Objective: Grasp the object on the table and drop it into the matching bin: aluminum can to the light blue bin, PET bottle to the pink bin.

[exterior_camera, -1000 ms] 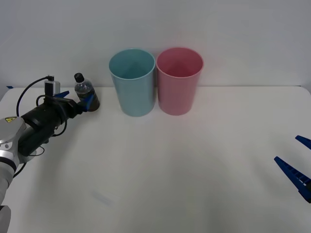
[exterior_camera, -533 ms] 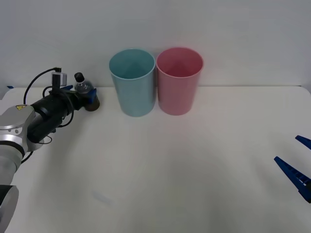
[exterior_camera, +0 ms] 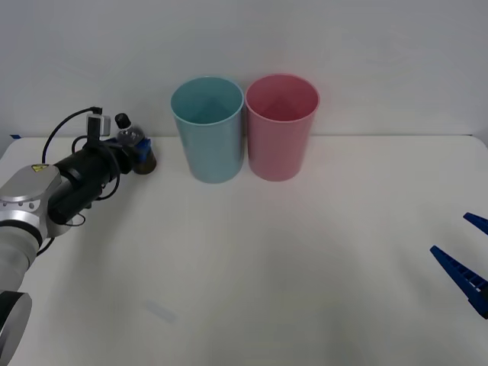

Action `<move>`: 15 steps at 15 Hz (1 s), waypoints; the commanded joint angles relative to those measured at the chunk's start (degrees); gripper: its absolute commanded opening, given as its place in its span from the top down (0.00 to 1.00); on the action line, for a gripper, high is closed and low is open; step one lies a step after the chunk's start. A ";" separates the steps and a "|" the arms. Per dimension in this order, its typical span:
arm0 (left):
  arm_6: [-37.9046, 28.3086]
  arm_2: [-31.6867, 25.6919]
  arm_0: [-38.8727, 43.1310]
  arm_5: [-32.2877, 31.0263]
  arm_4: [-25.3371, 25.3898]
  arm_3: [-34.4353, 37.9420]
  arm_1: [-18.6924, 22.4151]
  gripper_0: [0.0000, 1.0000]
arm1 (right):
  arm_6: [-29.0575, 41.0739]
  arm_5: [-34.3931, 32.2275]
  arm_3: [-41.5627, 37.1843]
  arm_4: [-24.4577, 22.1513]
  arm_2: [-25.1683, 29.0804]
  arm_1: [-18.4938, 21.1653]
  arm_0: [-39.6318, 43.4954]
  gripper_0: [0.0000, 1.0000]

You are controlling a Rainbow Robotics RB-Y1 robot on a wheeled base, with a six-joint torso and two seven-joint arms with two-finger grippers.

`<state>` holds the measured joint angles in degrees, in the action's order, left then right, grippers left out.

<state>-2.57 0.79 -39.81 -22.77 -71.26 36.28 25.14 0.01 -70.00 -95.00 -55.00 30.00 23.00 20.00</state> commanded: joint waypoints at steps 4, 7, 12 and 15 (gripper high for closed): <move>-0.16 1.14 0.09 -0.52 1.92 0.01 0.08 1.00 | -0.01 0.00 0.00 0.00 0.00 0.00 0.00 0.00; -0.07 1.14 0.17 -1.83 2.62 0.10 0.70 1.00 | -0.01 0.00 0.00 0.00 0.00 0.00 0.00 0.00; 0.02 1.14 2.99 -5.97 5.17 5.29 1.84 1.00 | -0.01 0.00 0.00 0.00 0.00 0.00 0.00 0.00; -0.07 -0.09 10.81 -5.97 7.72 17.50 2.81 1.00 | -0.01 0.00 0.00 0.00 0.00 0.00 0.00 0.00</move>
<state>-2.63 1.24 -30.78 -28.73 -63.87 51.08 27.79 -0.01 -70.00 -95.00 -55.00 30.00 23.00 20.00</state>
